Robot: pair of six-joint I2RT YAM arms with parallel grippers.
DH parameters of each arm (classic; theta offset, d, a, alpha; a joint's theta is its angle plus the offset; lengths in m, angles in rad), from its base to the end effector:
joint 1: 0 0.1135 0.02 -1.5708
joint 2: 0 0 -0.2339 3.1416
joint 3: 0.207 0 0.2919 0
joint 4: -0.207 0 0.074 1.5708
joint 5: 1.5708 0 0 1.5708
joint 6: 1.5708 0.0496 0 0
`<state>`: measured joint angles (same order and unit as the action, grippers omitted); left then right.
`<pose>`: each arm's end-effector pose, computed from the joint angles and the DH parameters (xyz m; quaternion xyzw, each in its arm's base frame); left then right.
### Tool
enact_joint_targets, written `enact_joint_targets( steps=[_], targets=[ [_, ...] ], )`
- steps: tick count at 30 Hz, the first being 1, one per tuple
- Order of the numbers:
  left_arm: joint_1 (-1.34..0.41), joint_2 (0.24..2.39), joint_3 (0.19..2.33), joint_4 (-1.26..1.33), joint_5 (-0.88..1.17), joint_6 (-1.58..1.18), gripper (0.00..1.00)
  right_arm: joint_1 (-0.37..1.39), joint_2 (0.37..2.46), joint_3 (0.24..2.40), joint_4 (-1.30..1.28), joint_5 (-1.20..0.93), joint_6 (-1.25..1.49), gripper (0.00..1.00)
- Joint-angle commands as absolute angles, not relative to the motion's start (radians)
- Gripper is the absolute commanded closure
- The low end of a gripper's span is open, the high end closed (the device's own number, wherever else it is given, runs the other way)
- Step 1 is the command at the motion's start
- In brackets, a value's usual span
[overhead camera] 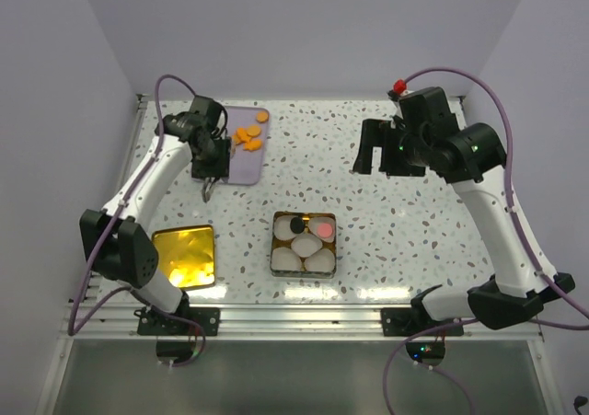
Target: Pack the cookies
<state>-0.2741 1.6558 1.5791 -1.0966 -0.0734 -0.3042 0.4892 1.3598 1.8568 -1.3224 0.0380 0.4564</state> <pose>0.3640 -0.0986 0.2706 -0.0220 0.9794 -0.0218 0.1994 0.2457 0.1287 0.4404 -0.0083 0.9312 0.1500 0.3322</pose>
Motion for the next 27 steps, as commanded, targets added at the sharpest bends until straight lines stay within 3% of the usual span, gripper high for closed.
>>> enact_joint_targets(
  steps=[1, 9, 16, 27],
  targets=[
    [-0.268, 1.514, 1.474, -1.071, -0.008, -0.299, 0.52, 0.485, 1.332, 1.847, -1.278, 0.003, 0.479, 0.09],
    [-0.350, 1.247, 1.246, -1.058, 0.054, -0.357, 0.52, 0.483, 1.273, 1.723, -1.201, -0.041, 0.514, 0.10],
    [-0.538, 1.119, 1.095, -1.031, 0.095, -0.446, 0.54, 0.485, 1.209, 1.611, -1.161, -0.064, 0.523, 0.05],
    [-0.822, 1.140, 1.055, -0.930, 0.107, -0.586, 0.54, 0.485, 1.175, 1.538, -1.164, -0.084, 0.517, 0.03]
  ],
)
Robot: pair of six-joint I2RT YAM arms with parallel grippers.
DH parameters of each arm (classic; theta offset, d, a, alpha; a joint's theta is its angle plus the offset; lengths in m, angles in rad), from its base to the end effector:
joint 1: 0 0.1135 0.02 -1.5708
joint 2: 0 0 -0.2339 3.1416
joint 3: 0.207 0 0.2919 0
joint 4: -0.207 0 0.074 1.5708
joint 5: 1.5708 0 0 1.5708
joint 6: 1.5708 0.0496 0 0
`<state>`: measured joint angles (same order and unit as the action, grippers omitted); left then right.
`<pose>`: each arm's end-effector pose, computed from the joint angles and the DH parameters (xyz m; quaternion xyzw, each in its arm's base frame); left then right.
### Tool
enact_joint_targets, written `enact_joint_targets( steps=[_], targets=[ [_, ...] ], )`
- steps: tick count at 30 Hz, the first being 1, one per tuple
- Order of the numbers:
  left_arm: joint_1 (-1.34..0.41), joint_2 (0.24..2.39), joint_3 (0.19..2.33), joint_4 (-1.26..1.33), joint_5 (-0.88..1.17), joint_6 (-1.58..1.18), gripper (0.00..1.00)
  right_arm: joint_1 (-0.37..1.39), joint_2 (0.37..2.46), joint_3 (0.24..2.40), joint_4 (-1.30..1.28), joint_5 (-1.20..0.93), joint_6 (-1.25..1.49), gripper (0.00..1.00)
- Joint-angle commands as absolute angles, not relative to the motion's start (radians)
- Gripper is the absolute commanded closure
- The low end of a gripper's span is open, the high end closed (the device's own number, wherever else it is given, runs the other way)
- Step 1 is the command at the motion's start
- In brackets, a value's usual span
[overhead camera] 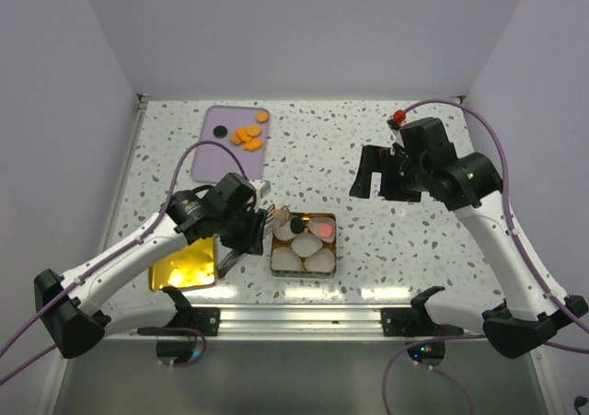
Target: Pack the cookies
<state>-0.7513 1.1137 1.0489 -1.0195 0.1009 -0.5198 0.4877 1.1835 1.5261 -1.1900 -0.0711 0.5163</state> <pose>0.1891 -0.1834 0.2557 0.1240 0.9614 -0.1822 0.1645 0.2301 0.1260 0.3900 0.0008 0.9348 0.1993 0.2940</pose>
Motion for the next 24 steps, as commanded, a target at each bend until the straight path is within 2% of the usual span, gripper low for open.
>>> enact_joint_targets(
  steps=[1, 9, 24],
  targets=[
    [-0.839, 1.169, 1.060, -0.927, 0.098, -0.601, 0.54, 0.485, 1.180, 1.545, -1.167, -0.083, 0.512, 0.04],
    [-0.977, 1.265, 1.091, -0.908, 0.043, -0.646, 0.54, 0.485, 1.203, 1.595, -1.204, -0.069, 0.488, 0.03],
    [-1.040, 1.319, 1.084, -0.862, 0.069, -0.657, 0.53, 0.485, 1.190, 1.551, -1.184, -0.061, 0.508, 0.03]
  ],
)
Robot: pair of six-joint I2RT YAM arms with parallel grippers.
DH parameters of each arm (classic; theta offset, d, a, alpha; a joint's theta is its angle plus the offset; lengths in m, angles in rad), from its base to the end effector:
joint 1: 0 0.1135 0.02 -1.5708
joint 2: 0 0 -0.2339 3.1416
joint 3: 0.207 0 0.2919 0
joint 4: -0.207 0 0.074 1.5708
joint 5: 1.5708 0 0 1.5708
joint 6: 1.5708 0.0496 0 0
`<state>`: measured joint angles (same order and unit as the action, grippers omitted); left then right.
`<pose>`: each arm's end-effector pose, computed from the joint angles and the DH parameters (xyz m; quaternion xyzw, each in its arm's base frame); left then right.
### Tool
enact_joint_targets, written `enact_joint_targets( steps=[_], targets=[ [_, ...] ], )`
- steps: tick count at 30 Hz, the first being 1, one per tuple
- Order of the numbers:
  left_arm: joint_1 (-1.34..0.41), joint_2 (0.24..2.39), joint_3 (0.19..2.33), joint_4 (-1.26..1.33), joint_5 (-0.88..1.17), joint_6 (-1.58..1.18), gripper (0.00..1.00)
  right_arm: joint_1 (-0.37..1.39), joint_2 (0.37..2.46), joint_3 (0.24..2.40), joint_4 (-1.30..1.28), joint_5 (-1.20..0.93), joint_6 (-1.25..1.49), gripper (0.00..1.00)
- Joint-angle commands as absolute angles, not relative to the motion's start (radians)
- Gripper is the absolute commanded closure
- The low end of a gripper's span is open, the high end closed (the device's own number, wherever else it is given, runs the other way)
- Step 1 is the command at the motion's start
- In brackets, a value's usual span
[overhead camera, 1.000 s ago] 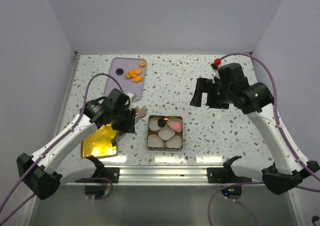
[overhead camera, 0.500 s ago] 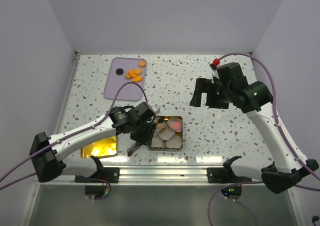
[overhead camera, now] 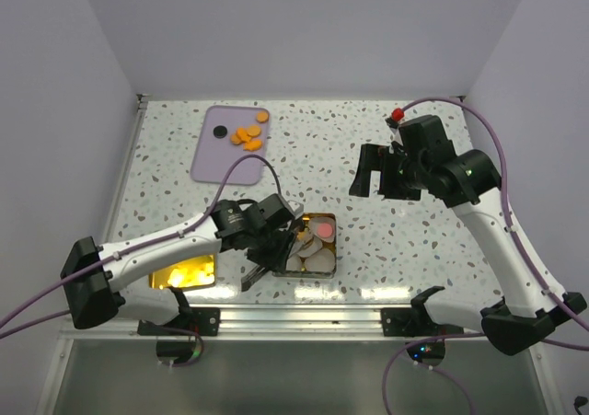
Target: Pack the cookies
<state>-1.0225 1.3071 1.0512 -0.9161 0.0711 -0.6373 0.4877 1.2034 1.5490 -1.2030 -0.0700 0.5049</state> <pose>0.1526 -0.2566 0.2113 0.1944 0.9601 -0.1696 0.1079 0.2327 0.1274 0.3916 -0.0042 0.9366 0.1950 0.2913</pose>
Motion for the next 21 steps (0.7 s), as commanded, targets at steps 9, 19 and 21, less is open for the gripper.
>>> enact_joint_targets(
  steps=[9, 19, 21],
  targets=[
    [-1.052, 1.341, 1.091, -0.864, 0.045, -0.661, 0.48, 0.486, 1.197, 1.552, -1.184, -0.055, 0.509, 0.03],
    [-1.052, 1.344, 1.112, -0.877, 0.008, -0.658, 0.43, 0.485, 1.210, 1.549, -1.177, -0.055, 0.509, 0.03],
    [-1.052, 1.342, 1.147, -0.905, -0.024, -0.658, 0.42, 0.485, 1.216, 1.554, -1.175, -0.054, 0.506, 0.03]
  ],
)
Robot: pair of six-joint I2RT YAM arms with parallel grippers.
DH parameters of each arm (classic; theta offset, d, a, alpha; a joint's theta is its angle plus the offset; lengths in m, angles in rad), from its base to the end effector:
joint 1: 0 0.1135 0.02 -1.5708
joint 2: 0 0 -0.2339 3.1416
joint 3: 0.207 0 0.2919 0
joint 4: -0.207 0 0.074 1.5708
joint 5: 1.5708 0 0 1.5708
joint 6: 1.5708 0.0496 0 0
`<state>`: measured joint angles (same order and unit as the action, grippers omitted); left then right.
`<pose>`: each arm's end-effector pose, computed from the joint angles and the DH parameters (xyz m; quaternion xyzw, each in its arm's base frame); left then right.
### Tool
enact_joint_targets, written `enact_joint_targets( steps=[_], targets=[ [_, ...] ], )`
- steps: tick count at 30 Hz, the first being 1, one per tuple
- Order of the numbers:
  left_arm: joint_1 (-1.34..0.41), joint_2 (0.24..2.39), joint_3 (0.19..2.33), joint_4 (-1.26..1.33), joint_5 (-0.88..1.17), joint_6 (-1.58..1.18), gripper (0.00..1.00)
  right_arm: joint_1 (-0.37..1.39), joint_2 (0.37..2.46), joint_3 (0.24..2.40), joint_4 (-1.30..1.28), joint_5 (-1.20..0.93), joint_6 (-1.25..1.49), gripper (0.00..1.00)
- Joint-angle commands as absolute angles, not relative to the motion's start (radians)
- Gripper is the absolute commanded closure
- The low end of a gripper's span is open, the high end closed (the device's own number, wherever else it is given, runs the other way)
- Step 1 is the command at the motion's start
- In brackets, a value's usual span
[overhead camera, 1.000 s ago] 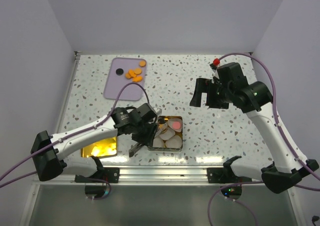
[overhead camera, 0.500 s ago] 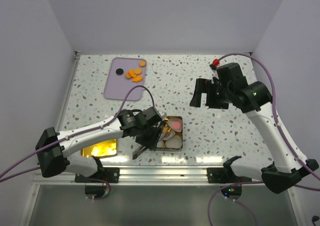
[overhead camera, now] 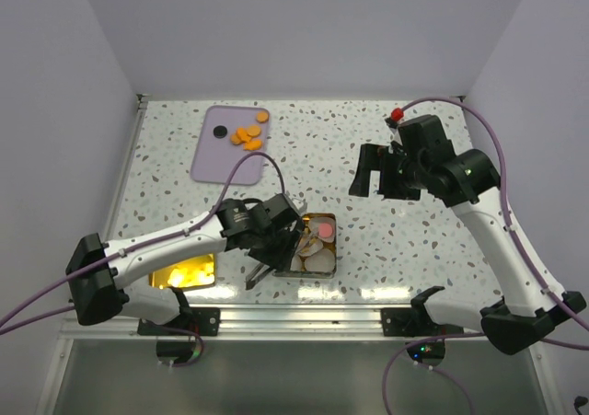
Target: Pack the cookies
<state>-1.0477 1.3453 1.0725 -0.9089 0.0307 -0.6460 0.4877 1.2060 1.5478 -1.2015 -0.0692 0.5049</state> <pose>0.1515 -0.2657 0.2079 0.1986 0.9607 -0.1548 0.1167 0.2335 0.1278 0.3907 -0.0040 0.9370 0.1942 0.2905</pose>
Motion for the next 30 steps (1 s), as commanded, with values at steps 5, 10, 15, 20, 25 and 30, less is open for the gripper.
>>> enact_joint_targets(
  steps=[5, 10, 15, 20, 25, 30],
  targets=[
    [-1.017, 1.347, 1.245, -0.980, -0.083, -0.623, 0.41, 0.485, 1.226, 1.559, -1.172, -0.049, 0.503, 0.03],
    [-0.873, 1.329, 1.287, -1.020, -0.086, -0.562, 0.42, 0.485, 1.236, 1.555, -1.161, -0.045, 0.502, 0.03],
    [-0.721, 1.379, 1.341, -1.045, -0.138, -0.514, 0.42, 0.485, 1.256, 1.566, -1.158, -0.037, 0.492, 0.03],
    [-0.591, 1.469, 1.396, -1.034, -0.155, -0.451, 0.41, 0.485, 1.288, 1.592, -1.157, -0.041, 0.494, 0.03],
    [-0.476, 1.568, 1.451, -0.996, -0.118, -0.385, 0.41, 0.485, 1.325, 1.640, -1.173, -0.037, 0.483, 0.03],
    [-0.411, 1.666, 1.497, -0.956, -0.084, -0.325, 0.41, 0.485, 1.371, 1.695, -1.195, -0.023, 0.466, 0.03]
  ],
)
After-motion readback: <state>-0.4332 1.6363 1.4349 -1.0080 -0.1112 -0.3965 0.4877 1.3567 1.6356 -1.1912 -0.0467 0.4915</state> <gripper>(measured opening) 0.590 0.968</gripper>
